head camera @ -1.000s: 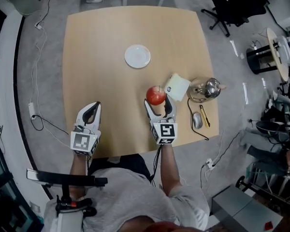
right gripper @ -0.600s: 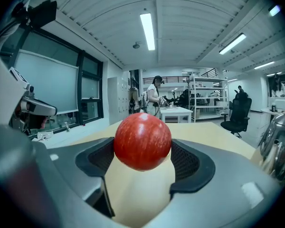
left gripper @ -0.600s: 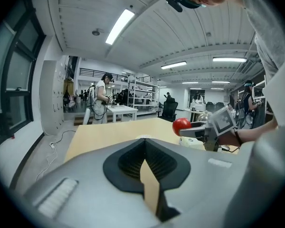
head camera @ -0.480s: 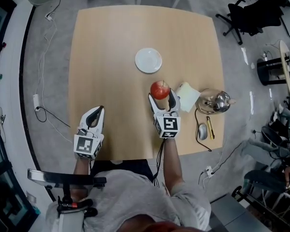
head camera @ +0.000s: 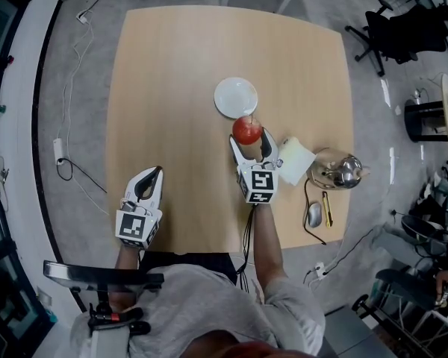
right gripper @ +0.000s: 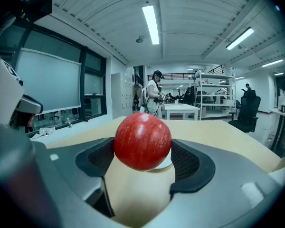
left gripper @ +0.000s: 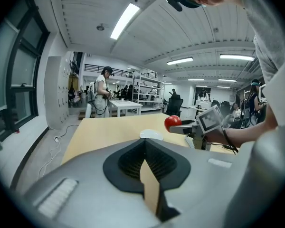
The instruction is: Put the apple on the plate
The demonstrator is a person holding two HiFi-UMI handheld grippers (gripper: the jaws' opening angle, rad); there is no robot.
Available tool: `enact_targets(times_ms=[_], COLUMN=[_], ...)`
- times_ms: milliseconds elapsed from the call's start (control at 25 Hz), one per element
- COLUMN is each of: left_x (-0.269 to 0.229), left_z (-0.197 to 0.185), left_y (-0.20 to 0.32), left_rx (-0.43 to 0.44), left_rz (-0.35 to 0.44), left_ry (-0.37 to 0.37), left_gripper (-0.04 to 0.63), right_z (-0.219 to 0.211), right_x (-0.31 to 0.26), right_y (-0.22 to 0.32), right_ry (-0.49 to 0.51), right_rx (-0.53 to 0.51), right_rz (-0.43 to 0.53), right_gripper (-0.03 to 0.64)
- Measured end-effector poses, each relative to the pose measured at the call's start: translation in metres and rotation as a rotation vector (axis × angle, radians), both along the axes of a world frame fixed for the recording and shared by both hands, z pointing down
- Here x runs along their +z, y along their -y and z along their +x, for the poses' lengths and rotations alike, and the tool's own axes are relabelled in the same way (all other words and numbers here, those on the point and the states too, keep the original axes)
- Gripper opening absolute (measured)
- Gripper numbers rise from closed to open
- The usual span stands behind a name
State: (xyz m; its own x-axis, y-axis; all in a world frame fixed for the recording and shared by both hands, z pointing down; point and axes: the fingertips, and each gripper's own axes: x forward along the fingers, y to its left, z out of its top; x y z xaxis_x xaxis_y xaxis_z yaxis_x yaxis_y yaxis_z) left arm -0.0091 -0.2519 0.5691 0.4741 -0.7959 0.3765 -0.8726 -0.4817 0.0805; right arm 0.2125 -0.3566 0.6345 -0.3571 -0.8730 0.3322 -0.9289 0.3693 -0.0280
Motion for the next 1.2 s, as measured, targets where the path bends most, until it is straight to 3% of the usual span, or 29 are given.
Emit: enact_targets(times_ms=[600, 1200], left_x=[0.018, 0.016], left_z=[-0.005, -0.006], left_y=[0.019, 0.022], left_rx=[-0.018, -0.033], left_rz=[-0.034, -0.043], left_ry=[0.000, 0.005], left_gripper=[0.018, 0.018], right_z=[-0.011, -0.006], right_x=[0.055, 0.080], right_y=[0.066, 0.097], right_ry=[-0.048, -0.053], right_rx=[-0.028, -0.012], right_rz=[-0.065, -0.130], right_gripper=[0.377, 0.377])
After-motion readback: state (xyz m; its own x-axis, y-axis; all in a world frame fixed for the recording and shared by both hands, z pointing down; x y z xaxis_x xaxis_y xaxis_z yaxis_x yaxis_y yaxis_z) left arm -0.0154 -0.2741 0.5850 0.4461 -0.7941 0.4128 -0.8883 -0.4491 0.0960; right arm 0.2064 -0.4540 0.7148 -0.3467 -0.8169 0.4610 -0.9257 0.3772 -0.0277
